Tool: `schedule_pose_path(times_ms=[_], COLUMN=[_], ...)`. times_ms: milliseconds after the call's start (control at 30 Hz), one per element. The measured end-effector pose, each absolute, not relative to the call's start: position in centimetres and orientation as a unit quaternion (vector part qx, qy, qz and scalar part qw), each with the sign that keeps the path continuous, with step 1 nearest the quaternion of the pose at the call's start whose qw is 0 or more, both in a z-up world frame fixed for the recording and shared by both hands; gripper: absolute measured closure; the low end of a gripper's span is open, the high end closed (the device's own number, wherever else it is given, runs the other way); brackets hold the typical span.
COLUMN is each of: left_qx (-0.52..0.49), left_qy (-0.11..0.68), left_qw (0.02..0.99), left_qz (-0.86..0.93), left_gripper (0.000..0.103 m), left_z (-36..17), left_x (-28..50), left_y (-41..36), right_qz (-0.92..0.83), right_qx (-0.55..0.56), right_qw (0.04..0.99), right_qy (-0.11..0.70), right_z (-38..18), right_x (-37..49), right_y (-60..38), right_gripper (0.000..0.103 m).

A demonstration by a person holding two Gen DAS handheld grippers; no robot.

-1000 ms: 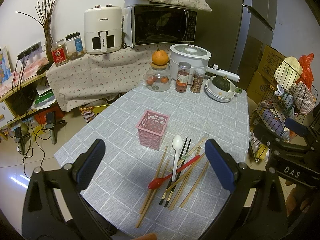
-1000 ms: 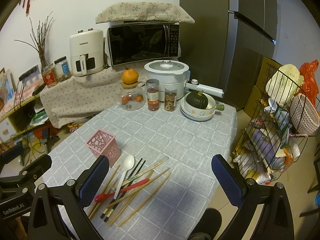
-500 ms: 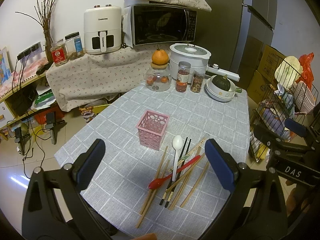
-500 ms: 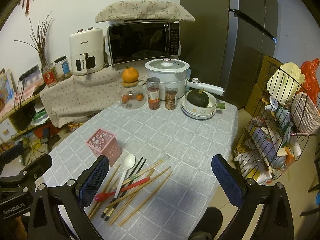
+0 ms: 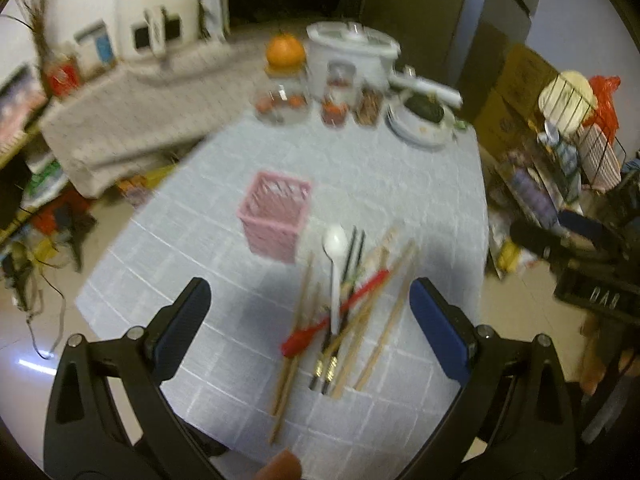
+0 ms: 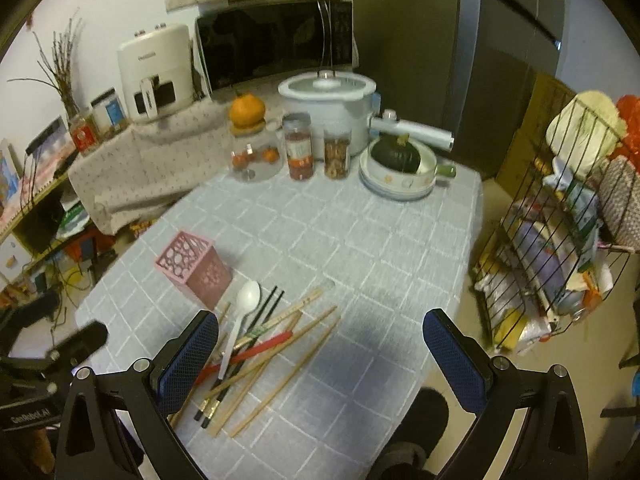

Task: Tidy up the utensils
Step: 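Lower the left tool onto the white plastic spoon and close on it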

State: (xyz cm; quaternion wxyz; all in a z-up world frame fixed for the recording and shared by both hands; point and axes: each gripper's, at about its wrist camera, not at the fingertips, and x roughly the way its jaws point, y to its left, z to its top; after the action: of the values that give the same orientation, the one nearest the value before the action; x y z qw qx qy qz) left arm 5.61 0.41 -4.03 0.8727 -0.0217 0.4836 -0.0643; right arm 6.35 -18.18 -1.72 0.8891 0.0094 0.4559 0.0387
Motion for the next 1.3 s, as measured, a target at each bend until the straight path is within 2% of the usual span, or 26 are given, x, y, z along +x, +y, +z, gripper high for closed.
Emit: schedule_pose_path(times_ms=[133,267,333,600,667,967,1067,1300], left_qx=[-0.042,-0.08,-0.083,-0.083,-0.081,-0.042,-0.056,-0.078], left_qy=[0.518,0.551,0.56,0.588,0.587,0.617,0.63,0.629], left_qw=[0.85,0.821,0.814,0.788,0.787,0.78,0.768,0.761], left_qz=[-0.089,-0.125,-0.13,-0.165,-0.17,-0.096,-0.101,-0.139], left_gripper=[0.004,0.024,0.03,0.07,0.075,0.076,0.093,0.093], left_z=[-6.3,-8.3,-9.4,-14.9,-15.7,-19.4,-20.2,-18.4], left_x=[7.4,9.1,9.9,12.6,13.4,16.0,16.1,14.0], left_y=[0.4,0.2,0.0,-2.3,-3.0,-4.3,-4.2,-3.6], right_qz=[0.059,0.07,0.078,0.091,0.091,0.083,0.083,0.077], right_qx=[0.03,0.042,0.052,0.132,0.148,0.152,0.149,0.147], right_qw=[0.865,0.844,0.834,0.779,0.769,0.755,0.753,0.754], right_qy=[0.497,0.53,0.544,0.606,0.615,0.632,0.636,0.635], right_z=[-3.2,-5.4,-6.6,-12.0,-12.8,-14.7,-15.0,-15.2], right_x=[8.9,10.9,11.6,13.6,14.0,14.6,14.7,14.4], right_y=[-19.0,-19.4,-19.5,-22.1,-22.6,-23.5,-23.6,-24.1], right_gripper=[0.0,0.002,0.005,0.028,0.031,0.032,0.032,0.032])
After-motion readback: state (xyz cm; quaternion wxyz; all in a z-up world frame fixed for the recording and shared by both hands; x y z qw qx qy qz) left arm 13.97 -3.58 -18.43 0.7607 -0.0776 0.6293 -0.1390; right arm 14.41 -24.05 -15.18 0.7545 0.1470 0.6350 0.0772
